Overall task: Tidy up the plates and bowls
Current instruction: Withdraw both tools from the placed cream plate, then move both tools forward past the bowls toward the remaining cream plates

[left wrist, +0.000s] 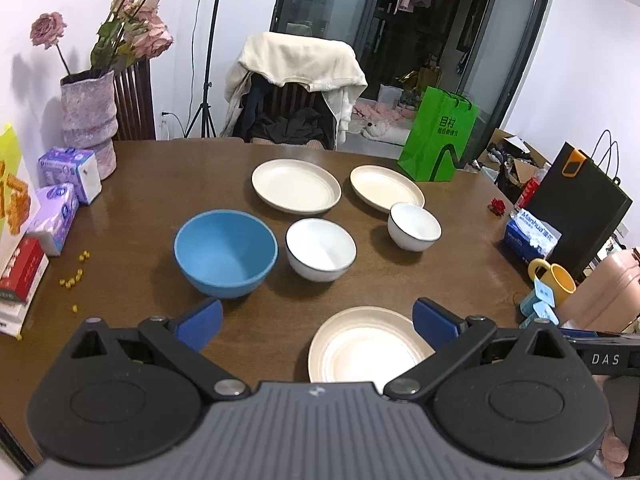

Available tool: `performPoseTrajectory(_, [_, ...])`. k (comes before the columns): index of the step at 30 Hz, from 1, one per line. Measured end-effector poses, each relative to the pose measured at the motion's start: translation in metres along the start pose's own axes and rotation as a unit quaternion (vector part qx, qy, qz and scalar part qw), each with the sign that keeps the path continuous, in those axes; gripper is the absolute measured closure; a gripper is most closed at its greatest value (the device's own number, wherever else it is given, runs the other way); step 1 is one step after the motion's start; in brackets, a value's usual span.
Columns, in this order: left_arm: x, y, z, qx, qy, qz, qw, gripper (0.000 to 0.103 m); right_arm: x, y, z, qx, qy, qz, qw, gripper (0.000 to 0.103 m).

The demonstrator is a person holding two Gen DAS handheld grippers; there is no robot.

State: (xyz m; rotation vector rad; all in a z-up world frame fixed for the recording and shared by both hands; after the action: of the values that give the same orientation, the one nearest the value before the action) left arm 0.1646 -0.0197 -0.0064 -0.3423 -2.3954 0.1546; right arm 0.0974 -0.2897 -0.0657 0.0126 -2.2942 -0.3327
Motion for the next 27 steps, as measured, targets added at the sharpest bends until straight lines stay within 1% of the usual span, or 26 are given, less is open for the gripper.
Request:
performPoseTrajectory(3, [-0.006, 0.005, -0.016, -0.003, -0.005, 0.003, 1.0000, 0.000, -0.004, 0.000, -0.011, -0.007, -0.003, 0.006, 1.000, 0.000])
performPoseTrajectory(6, [-0.016, 0.011, -0.035, -0.004, -0.008, -0.003, 1.0000, 0.000, -0.010, 0.003, -0.023, -0.006, -0.007, 0.014, 1.000, 0.000])
performPoseTrajectory(10, [-0.034, 0.015, -0.053, -0.001, 0.003, 0.005, 1.0000, 0.000, -0.019, 0.008, -0.039, -0.006, -0.012, 0.014, 1.000, 0.000])
performPoseTrajectory(15, [-0.055, 0.017, -0.072, -0.011, 0.011, 0.000, 0.9999, 0.000, -0.033, 0.012, -0.057, -0.006, -0.015, 0.011, 1.000, 0.000])
performPoseTrajectory(23, [-0.096, 0.020, -0.101, -0.033, 0.025, -0.025, 0.9988, 0.000, -0.066, 0.015, -0.094, -0.003, -0.019, 0.012, 1.000, 0.000])
performPoseTrajectory(27, [-0.121, 0.030, -0.116, -0.034, 0.031, -0.035, 0.9983, 0.000, -0.091, 0.017, -0.114, -0.003, -0.010, 0.014, 1.000, 0.000])
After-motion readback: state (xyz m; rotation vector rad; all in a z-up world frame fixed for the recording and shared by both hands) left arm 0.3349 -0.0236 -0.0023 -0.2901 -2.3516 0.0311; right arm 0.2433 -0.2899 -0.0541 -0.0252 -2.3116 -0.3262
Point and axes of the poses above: each gripper's, at about its wrist camera, not at the fingertips, and x roughly against the way its jaws point, y to its left, z to its underside, the point moved 6 cm from there along -x, roughly the way its jaws point, and after that the axes turned 2 degrees about -y, right-handed, at the moved point
